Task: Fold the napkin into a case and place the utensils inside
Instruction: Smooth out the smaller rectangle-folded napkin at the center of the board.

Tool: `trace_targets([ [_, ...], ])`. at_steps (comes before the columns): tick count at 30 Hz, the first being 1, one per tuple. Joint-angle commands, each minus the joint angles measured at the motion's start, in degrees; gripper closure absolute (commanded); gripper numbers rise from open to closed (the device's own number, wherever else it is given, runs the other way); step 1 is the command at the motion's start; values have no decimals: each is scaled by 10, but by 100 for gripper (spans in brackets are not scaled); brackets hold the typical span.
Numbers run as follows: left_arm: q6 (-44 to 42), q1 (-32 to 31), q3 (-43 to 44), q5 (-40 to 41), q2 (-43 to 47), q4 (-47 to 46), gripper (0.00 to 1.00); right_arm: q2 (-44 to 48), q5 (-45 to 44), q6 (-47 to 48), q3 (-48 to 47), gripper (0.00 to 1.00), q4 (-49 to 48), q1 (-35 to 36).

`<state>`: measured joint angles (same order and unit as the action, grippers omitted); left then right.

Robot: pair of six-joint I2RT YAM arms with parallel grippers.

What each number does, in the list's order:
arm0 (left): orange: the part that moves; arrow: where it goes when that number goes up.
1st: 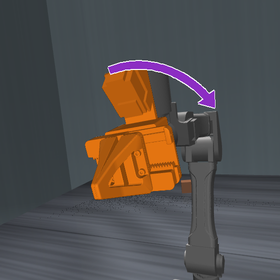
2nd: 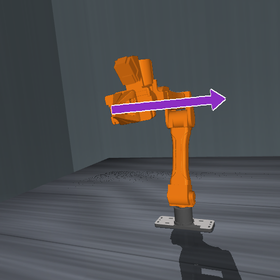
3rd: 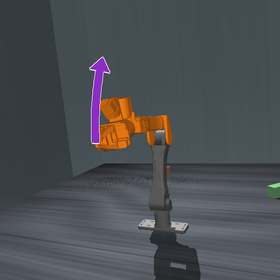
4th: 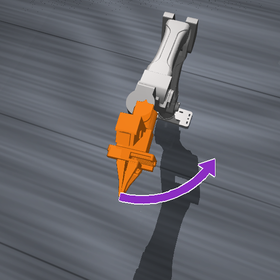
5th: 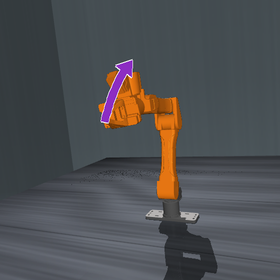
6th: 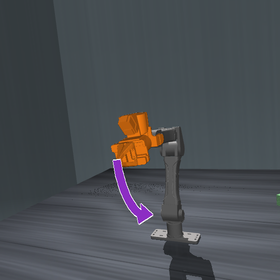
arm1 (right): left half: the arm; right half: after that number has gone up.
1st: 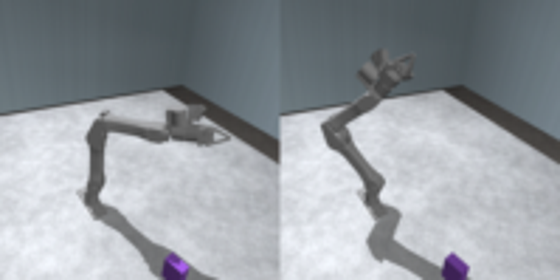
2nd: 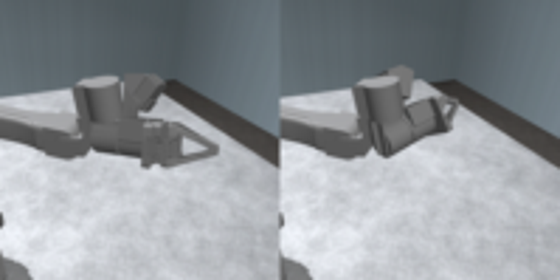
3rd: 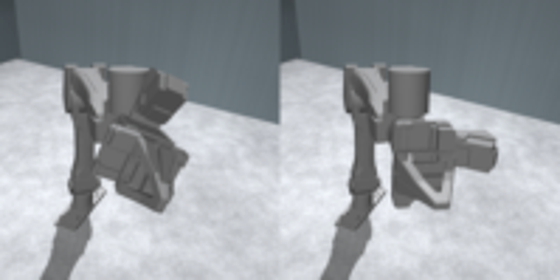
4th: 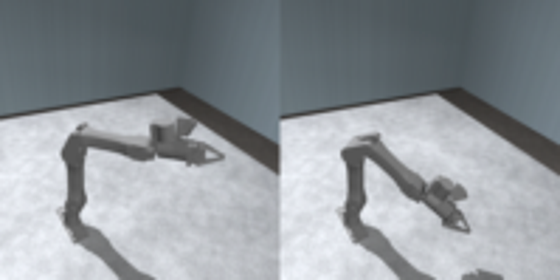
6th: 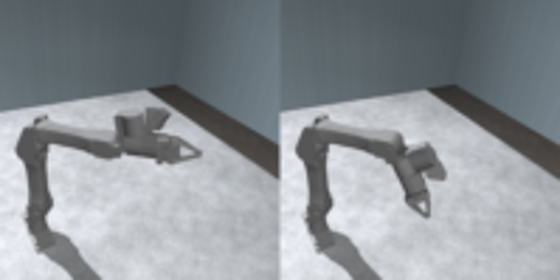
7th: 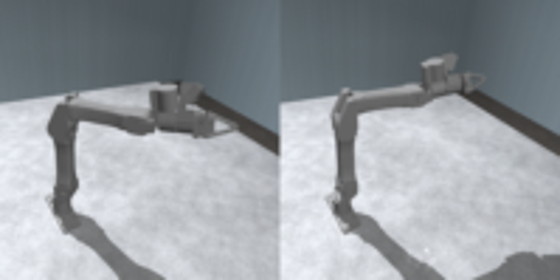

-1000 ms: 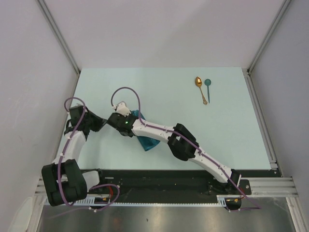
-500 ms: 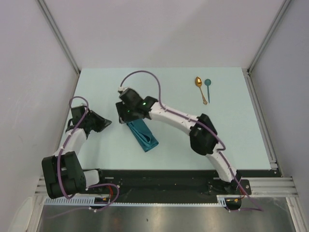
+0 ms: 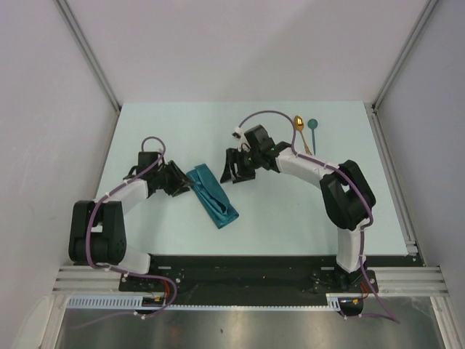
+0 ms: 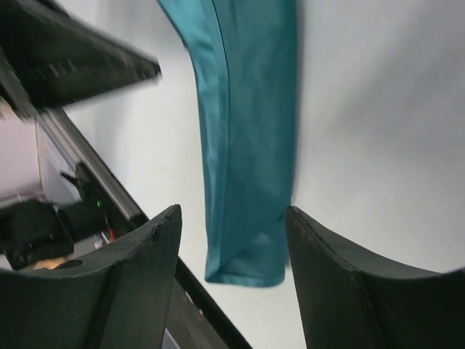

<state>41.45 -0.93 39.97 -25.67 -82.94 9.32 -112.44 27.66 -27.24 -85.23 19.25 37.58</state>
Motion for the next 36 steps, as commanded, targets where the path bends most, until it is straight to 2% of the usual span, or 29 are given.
trace_targets([
  [1,-17,-23,68,43,-27,2,58,48,94,17,68,37,-86,3],
  [5,-13,-29,100,43,-77,4,66,57,86,39,88,39,-81,23],
  [9,-10,-39,117,62,-105,9,67,51,76,68,85,41,-64,39],
  [10,-8,-40,116,67,-105,8,67,48,89,66,83,47,-64,41],
  [17,-6,-42,131,84,-122,11,68,22,132,61,117,71,-90,57],
  [24,-15,-42,149,84,-132,17,69,8,136,47,176,72,-130,68],
  [27,-26,-42,148,93,-107,27,67,13,124,52,176,73,-117,72],
  [34,-52,-41,157,113,-58,83,51,47,101,68,134,70,-65,69],
  [36,-56,-40,166,113,-60,92,50,49,82,76,104,64,-53,71],
])
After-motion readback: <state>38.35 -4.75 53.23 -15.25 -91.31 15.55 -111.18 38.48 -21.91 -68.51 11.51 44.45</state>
